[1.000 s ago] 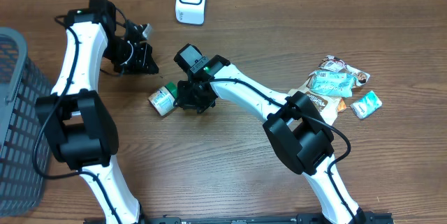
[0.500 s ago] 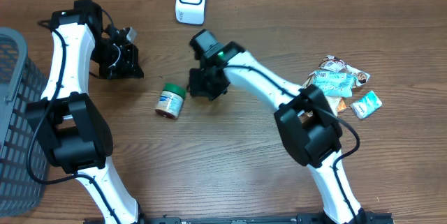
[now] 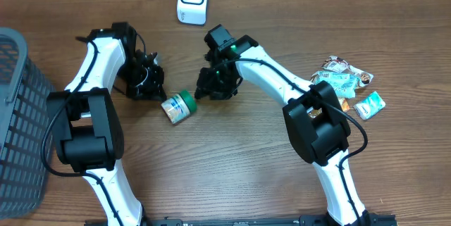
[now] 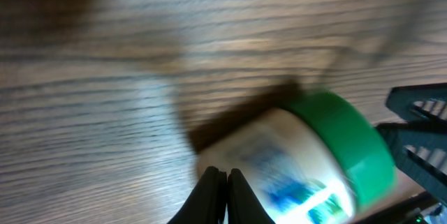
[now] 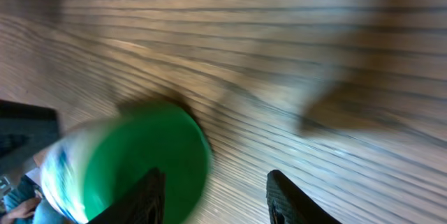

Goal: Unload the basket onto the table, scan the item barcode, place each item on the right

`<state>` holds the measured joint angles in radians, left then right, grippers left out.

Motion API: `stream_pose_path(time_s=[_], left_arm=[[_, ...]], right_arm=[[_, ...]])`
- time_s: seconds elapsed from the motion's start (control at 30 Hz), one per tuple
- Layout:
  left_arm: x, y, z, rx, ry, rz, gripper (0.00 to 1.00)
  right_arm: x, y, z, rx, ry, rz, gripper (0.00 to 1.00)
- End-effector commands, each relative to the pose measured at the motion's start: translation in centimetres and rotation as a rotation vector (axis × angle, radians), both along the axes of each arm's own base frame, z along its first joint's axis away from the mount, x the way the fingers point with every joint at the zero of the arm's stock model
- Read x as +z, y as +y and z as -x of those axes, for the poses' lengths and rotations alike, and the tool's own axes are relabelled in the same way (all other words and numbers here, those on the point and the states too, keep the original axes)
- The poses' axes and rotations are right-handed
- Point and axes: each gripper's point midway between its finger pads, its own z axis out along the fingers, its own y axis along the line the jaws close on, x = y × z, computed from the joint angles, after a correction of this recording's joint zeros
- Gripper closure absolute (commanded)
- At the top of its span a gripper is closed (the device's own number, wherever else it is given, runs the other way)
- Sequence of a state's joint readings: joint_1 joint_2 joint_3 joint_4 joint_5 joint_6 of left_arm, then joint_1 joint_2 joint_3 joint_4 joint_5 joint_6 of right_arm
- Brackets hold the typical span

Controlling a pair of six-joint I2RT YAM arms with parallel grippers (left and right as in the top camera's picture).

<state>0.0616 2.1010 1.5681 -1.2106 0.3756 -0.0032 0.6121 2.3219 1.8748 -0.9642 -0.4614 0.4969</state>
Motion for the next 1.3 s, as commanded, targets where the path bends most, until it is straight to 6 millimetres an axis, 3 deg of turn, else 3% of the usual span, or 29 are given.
stream_pose_path(time_s=[0.0, 0.17, 0.33, 0.5, 0.57, 0.63, 0.83, 0.93, 1.27], left_arm=[[-0.4, 1.1, 0.4, 0.022, 0.012, -0.05, 0.95], [-0.7, 1.7, -0.3, -0.015, -0.034, -0.084, 0.94], [-0.4, 1.3, 0.7, -0.065, -0.008, -0.058, 0.93], [-0.5, 2.1, -0.2, -0.111, -0.06, -0.072, 0.67], [-0.6, 2.2, -1.0, -0.118, -0.098, -0.074, 0.62], [-0.6, 2.3, -1.2, -0.133, -0.111, -0.074, 0.64], [-0.5, 1.6, -0.1, -0.153, -0.068, -0.067, 0.87], [-0.7, 1.6, 0.4, -0.131, -0.042, -0.074, 0.92], [-1.9, 1.3, 0.3, -0.084, -0.046, -0.077, 0.96]], right_arm=[[0.3, 0.7, 0.3, 0.018, -0.04, 0.001, 0.55], [-0.8, 0.3, 0.0, -0.016, -0.071, 0.081, 0.57], [-0.9, -1.3, 0.0, -0.03, -0.028, 0.101, 0.61], [-0.1, -2.7, 0.7, -0.002, 0.08, 0.016, 0.61], [-0.1, -3.2, 1.1, 0.0, 0.106, 0.022, 0.62], [-0.2, -3.3, 1.5, 0.005, 0.118, 0.03, 0.64], [-0.7, -1.2, 2.4, 0.04, 0.066, 0.058, 0.71], [-1.0, -0.2, 2.5, 0.03, 0.036, 0.081, 0.76], [-1.5, 1.2, 1.2, 0.007, -0.102, 0.138, 0.77]])
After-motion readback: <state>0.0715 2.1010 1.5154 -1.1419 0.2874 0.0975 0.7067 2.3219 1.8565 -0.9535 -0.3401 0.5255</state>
